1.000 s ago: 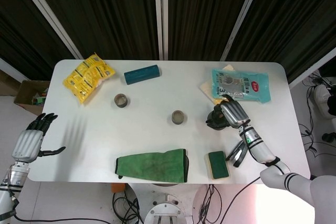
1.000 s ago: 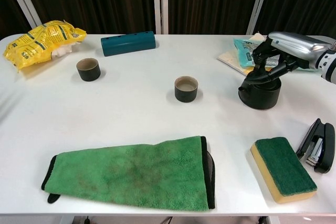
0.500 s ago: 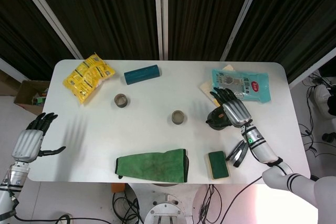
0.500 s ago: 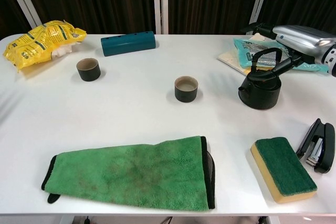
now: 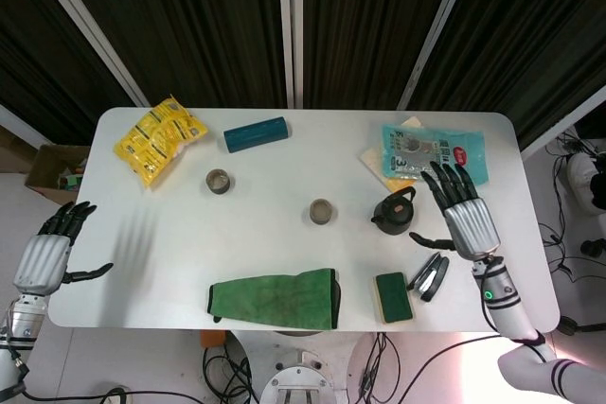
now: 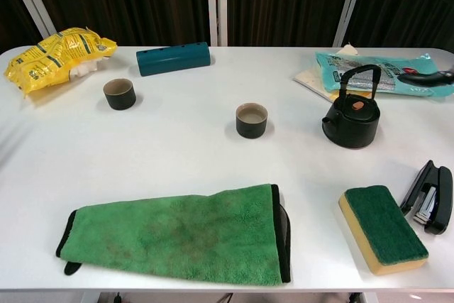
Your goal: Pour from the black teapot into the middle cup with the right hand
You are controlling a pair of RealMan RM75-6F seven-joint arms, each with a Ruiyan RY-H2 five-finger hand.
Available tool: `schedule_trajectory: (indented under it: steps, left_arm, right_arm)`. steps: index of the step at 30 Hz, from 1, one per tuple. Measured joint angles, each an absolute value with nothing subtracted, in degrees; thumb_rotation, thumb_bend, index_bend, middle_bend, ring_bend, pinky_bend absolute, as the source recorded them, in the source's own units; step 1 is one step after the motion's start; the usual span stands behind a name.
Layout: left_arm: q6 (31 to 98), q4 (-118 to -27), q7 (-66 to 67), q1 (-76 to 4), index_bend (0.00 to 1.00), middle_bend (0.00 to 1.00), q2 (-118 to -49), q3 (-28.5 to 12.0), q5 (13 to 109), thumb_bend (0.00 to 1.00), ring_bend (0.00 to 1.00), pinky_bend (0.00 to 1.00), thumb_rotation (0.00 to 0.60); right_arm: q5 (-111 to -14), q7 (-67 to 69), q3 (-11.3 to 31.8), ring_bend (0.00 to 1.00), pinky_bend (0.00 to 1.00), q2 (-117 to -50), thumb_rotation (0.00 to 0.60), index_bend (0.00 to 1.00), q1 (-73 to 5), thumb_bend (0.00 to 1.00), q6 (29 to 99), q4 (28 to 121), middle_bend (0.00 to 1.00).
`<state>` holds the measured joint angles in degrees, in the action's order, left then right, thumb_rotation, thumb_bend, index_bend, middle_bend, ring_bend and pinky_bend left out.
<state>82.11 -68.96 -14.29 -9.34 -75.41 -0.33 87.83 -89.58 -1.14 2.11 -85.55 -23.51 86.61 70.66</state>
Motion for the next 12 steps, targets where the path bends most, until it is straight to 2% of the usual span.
schedule_trajectory:
  steps: [5, 12]
  left_arm:
    - [83.41, -69.38, -12.25, -8.77, 0.12, 0.09, -75.28, -0.14, 88.43, 0.07, 0.03, 0.18, 0.441]
    - [86.09, -71.88, -8.65, -7.70, 0.12, 0.09, -73.95, 0.16, 89.62, 0.06, 0.03, 0.18, 0.440]
  right_arm:
    - [-84.01, -5.05, -0.66, 0.00, 0.00, -81.33, 0.340, 0.00, -11.44, 0.14, 91.36, 76.99, 0.00]
    - [-75.24, -1.58, -1.29, 0.00, 0.00, -78.51, 0.345, 0.00, -3.72, 0.16, 90.25, 75.90, 0.00]
